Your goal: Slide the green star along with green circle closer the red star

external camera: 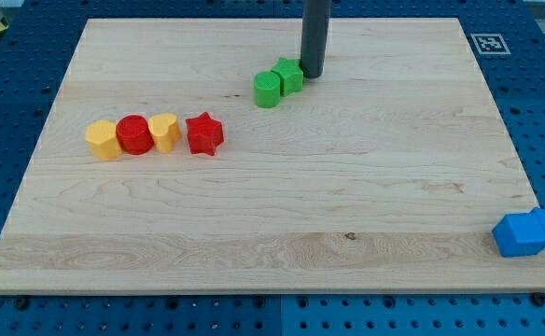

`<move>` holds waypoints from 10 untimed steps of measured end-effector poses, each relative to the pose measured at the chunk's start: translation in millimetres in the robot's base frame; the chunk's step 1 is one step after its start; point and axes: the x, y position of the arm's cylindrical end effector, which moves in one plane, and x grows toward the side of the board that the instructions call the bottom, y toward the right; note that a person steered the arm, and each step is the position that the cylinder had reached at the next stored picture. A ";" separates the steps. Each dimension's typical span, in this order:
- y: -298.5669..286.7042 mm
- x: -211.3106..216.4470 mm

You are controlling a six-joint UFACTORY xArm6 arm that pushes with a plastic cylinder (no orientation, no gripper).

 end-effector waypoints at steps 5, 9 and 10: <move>-24.5 -24.2; -38.0 15.6; -55.3 23.9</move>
